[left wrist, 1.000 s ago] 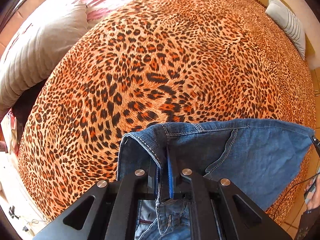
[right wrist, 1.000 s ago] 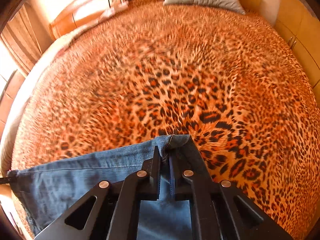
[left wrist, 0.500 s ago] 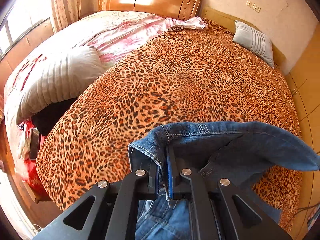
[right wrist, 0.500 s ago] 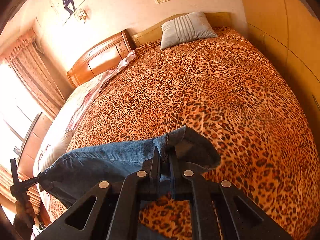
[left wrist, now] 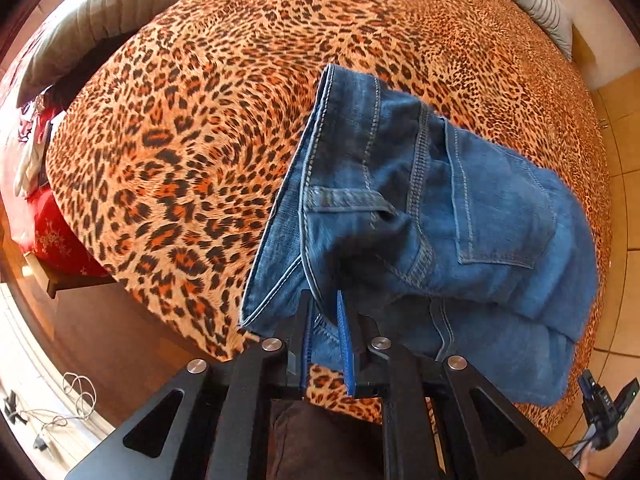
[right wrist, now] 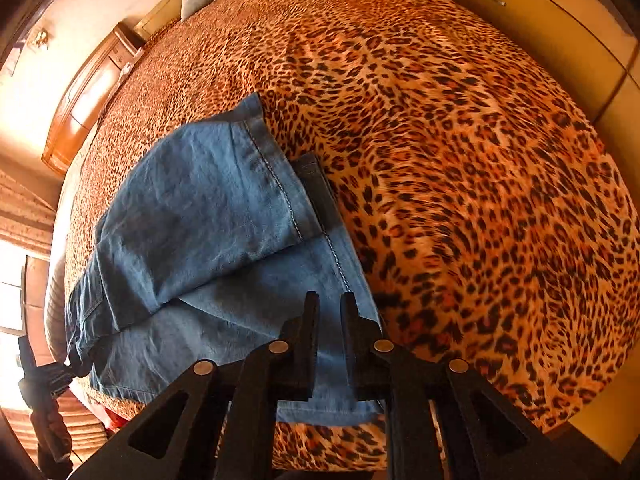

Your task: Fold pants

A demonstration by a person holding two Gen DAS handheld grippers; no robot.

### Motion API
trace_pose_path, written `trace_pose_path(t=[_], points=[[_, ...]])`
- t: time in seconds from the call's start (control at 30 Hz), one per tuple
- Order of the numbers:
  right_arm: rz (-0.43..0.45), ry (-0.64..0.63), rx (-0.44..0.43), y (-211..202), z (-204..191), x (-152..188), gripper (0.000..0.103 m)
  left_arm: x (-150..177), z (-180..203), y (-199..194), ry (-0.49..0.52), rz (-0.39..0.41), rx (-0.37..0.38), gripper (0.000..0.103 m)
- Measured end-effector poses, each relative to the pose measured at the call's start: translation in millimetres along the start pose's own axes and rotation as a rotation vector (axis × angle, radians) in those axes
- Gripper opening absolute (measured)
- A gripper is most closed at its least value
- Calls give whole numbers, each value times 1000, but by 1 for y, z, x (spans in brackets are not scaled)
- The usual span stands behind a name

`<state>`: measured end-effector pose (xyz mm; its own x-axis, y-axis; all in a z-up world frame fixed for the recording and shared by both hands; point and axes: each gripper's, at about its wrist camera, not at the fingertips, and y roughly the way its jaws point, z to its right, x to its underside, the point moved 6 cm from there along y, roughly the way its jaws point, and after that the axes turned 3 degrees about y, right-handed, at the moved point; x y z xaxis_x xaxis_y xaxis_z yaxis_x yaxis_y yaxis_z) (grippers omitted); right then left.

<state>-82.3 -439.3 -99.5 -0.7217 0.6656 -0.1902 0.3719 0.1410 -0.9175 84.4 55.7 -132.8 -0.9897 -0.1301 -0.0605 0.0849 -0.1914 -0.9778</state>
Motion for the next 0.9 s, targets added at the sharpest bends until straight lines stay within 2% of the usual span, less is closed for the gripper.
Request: trace_pose_path(t=[0.03,0.07,0.1,0.2,0.27,0.37,0.53,0.57,0.6,0.63,0.67,0.7,0.73,0.77,0.83,0.9], points=[[13,36,-42,-7,2,-2,37,1,1,-10,-5,8,18,19],[24,80,-94,-10,2,-5,46,1,0,-19,-21,16,43,28],[32,114,-133,-10,1,-9,48,2,2,-29,-54,31,72,40],[8,221,-248,10,-10,-21,51,-4,2,-41,-150,85,156,60],[-43,303,-304,36,-20,-26,51,-4,2,-35,-210,69,184,61],[-95,372,-328,70,-34,-29,51,0,9,-13,-283,8,233,60],[-113,421,-308,96,-51,-33,51,-8,12,31,-316,-71,191,61],[-106,425,-309,98,-54,-35,51,-11,13,37,-309,-76,164,59],[-102,424,-308,101,-57,-37,51,-16,13,41,-297,-76,133,51],[-96,418,-292,104,-61,-41,45,-22,16,42,-269,-63,113,37],[-80,408,-286,103,-63,-45,25,-30,20,40,-217,-43,80,13],[-62,396,-288,101,-65,-49,12,-38,24,33,-153,-26,38,12],[-41,393,-311,94,-67,-50,4,-42,27,25,-130,-1,30,12],[-19,394,-349,86,-69,-51,4,-45,31,10,-106,35,32,11],[18,363,-427,60,-80,-54,4,-45,39,-27,-32,103,81,11],[49,322,-497,28,-88,-50,4,-32,41,-61,38,145,132,11]])
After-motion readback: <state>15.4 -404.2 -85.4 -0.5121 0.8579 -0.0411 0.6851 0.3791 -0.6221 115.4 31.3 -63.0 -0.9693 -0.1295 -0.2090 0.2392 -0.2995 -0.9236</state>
